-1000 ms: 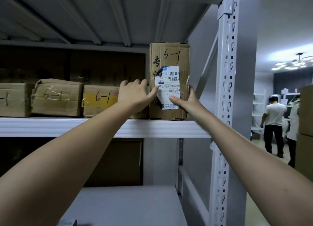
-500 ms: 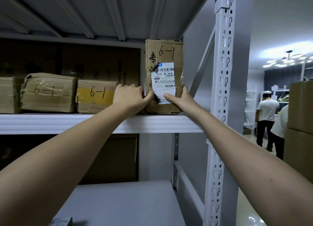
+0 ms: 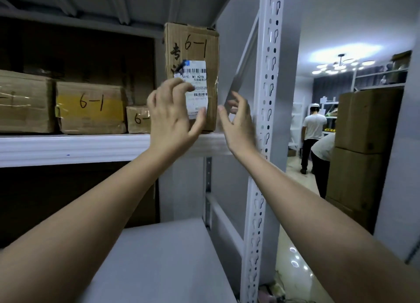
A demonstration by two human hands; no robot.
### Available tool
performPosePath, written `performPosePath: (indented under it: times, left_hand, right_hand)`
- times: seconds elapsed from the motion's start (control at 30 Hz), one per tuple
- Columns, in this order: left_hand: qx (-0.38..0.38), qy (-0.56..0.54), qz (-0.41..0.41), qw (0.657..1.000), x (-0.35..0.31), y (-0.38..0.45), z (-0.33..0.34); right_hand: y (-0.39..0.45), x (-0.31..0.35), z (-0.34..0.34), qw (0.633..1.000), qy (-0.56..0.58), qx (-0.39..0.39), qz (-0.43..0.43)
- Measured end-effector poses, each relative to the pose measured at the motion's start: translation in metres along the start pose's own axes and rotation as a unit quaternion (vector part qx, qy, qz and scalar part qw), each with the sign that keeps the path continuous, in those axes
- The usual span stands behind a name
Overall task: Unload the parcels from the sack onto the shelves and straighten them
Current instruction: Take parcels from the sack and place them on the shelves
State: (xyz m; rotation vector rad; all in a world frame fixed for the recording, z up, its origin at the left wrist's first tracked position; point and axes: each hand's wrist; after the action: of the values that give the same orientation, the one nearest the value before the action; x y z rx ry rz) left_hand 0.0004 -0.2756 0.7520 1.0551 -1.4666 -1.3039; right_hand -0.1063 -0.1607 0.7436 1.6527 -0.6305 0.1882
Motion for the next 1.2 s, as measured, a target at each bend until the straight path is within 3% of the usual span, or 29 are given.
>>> performPosePath:
  times: [0.13, 0.3, 0.53, 0.77, 0.87, 0.93, 1.0, 1.1, 1.13, 1.2]
  left_hand:
    - [0.049, -0.048, 0.119, 0.990, -0.031, -0.041, 0.021]
    - [0.117, -0.096, 0.103, 0.983, -0.057, -0.116, 0.035]
    - [0.276, -0.111, -0.020, 0.954, -0.089, -0.242, 0.041]
    - [0.453, -0.077, -0.132, 0.878, -0.154, -0.381, 0.054]
    - [0.524, -0.090, -0.173, 0.829, -0.187, -0.444, 0.060]
    - [0.577, -0.099, -0.202, 0.786, -0.215, -0.491, 0.061]
    - [0.639, -0.099, -0.230, 0.727, -0.241, -0.536, 0.064]
    - [0.746, -0.073, -0.244, 0.615, -0.276, -0.619, 0.073]
    - [0.772, -0.069, -0.255, 0.579, -0.284, -0.645, 0.075]
    - [0.808, -0.074, -0.282, 0.511, -0.302, -0.705, 0.083]
  right_hand:
    - [-0.043, -0.015, -0.017, 0.992, -0.019, -0.094, -0.078]
    - [-0.119, -0.052, -0.025, 0.989, -0.082, -0.075, -0.098]
    - [-0.246, -0.130, -0.035, 0.985, -0.143, 0.083, -0.041]
    - [-0.378, -0.244, -0.085, 0.914, -0.244, 0.325, -0.003]
    - [-0.437, -0.296, -0.115, 0.857, -0.269, 0.440, 0.016]
    - [-0.480, -0.331, -0.136, 0.790, -0.291, 0.538, 0.033]
    - [-0.521, -0.364, -0.152, 0.691, -0.305, 0.651, 0.066]
    - [-0.594, -0.411, -0.170, 0.513, -0.312, 0.787, 0.143]
    - [-0.617, -0.424, -0.175, 0.468, -0.322, 0.808, 0.155]
    - [-0.671, -0.453, -0.176, 0.433, -0.351, 0.817, 0.150]
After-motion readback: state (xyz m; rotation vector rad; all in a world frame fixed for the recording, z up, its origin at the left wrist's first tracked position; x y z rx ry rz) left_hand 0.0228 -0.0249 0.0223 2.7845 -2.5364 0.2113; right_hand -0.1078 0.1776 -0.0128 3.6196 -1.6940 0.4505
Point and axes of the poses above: each hand's wrist, its own y-axis towards the middle knuckle, its own z-axis out of the palm, x = y × z, and after that the axes turned 11 degrees about -y, right-handed
